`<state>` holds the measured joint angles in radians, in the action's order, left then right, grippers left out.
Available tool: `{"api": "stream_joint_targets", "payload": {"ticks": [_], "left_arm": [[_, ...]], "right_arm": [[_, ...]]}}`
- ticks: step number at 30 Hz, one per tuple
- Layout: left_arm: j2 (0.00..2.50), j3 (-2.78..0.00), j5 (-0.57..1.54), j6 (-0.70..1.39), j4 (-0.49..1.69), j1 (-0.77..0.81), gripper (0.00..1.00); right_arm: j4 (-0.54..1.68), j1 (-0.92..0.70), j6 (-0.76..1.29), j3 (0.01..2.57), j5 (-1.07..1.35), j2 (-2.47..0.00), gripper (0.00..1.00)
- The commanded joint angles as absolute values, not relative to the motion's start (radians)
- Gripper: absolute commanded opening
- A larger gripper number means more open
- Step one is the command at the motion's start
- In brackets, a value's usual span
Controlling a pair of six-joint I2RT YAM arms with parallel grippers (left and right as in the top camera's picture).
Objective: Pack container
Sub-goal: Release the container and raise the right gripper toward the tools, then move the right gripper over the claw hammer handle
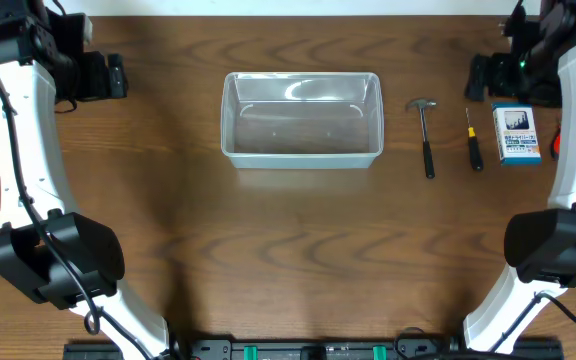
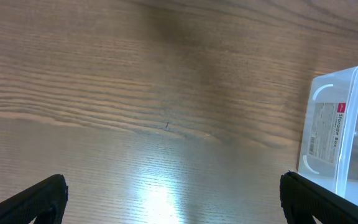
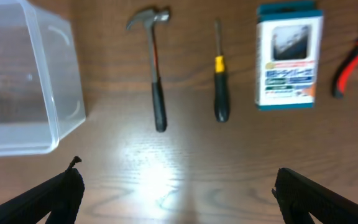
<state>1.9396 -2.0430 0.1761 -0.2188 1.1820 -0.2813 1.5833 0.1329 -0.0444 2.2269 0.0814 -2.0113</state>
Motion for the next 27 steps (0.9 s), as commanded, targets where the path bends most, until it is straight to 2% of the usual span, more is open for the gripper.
{"api": "stream_joint_targets", "payload": {"ticks": [1, 9, 20, 27], "left_arm": [[1.937, -2.044, 0.168, -0.239, 1.185, -0.285, 0.98], [1.937, -2.044, 0.168, -0.239, 1.185, -0.285, 0.98], [1.937, -2.044, 0.168, -0.239, 1.185, -0.285, 0.98], [1.937, -2.044, 0.167, -0.239, 1.185, -0.285, 0.98]], "right_arm": [[1.563, 0.117, -0.102, 2.145, 0.123, -2.018, 0.99], [1.517, 0.116, -0.031, 2.021, 0.239, -2.018, 0.99], [1.333, 0.052, -0.14, 1.88, 0.135, -2.018, 0.99], [1.192, -0.029, -0.098, 1.847, 0.019, -2.022, 0.99]]}}
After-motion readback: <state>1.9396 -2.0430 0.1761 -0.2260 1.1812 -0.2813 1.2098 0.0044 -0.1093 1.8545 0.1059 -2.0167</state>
